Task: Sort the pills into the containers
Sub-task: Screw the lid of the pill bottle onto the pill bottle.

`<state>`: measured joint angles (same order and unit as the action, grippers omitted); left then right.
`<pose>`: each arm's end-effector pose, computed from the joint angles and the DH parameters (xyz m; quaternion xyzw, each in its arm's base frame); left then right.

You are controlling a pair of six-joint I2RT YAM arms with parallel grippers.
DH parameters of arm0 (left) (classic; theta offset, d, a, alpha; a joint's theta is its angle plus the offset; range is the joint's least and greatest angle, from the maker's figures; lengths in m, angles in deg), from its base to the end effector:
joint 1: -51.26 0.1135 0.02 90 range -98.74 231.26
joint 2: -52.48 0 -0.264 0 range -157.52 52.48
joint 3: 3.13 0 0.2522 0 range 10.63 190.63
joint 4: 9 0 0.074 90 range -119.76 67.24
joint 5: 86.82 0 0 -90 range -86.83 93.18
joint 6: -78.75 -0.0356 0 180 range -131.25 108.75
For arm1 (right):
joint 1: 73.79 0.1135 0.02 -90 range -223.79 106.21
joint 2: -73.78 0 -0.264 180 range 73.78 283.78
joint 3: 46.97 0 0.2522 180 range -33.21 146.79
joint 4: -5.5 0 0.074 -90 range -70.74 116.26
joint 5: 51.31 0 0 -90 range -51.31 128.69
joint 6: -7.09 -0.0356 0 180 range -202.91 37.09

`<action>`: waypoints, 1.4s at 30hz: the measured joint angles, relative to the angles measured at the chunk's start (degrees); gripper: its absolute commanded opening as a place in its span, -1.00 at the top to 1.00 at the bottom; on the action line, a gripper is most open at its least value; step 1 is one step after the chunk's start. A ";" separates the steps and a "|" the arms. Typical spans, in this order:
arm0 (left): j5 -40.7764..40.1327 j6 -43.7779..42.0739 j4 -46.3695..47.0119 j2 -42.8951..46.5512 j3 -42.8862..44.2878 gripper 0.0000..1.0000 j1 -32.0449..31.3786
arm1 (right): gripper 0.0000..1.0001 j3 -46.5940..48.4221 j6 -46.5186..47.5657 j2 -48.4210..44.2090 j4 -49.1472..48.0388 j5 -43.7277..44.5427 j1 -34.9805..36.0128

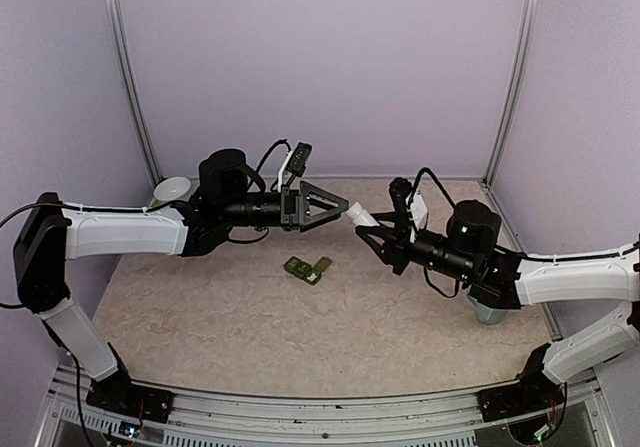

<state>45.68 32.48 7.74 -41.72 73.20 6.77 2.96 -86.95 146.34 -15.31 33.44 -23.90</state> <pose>0.2539 -0.2832 0.2974 0.2582 0.6638 -0.6400 0.2884 0.1799 0.2186 0.2648 -0.3088 0.6484 0.3445 0.6046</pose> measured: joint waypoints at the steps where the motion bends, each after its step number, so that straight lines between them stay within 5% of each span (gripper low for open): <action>1: -0.02 0.24 0.00 -0.24 0.02 -0.98 -0.13 | 0.89 0.22 0.15 0.33 0.00 0.28 0.13; 42: -5.95 -2.23 -3.98 0.57 0.26 -0.95 -0.22 | 0.91 8.15 5.84 10.88 2.47 5.40 5.99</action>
<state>39.73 30.25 3.76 -41.15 73.46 6.56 11.11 -81.11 157.22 -12.84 38.84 -17.91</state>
